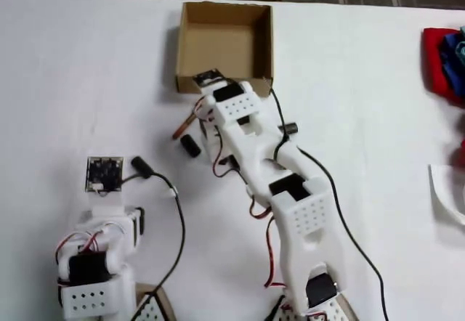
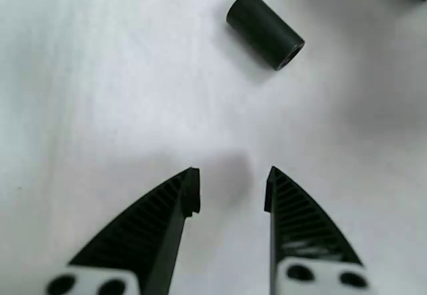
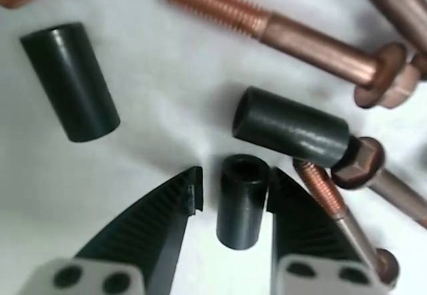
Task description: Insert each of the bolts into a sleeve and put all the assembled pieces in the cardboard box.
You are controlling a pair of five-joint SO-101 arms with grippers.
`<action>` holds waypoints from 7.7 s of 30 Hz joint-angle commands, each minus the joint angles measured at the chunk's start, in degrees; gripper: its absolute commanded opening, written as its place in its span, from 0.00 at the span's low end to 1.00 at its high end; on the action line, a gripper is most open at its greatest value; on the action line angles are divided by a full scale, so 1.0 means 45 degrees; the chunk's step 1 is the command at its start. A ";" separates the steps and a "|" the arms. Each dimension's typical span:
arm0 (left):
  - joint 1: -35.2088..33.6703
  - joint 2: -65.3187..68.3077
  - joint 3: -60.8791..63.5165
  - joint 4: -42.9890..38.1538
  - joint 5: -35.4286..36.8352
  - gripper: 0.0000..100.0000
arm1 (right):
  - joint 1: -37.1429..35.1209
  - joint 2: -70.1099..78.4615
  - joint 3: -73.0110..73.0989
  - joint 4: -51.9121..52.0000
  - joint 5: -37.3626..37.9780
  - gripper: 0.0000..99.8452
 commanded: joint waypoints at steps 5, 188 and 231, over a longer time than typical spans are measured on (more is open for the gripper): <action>-0.0078 -0.0293 0.0264 -0.0039 0.0078 0.18 | 0.0498 0.0596 -0.0391 0.0987 0.0059 0.16; 0.4532 3.9287 -3.9473 0.2852 -0.0742 0.24 | 0.6379 -2.1929 1.4359 0.0459 0.5744 0.02; 0.2598 3.5614 -3.4178 0.4571 -0.0664 0.23 | 0.6339 -2.2046 1.4339 0.0381 0.5744 0.02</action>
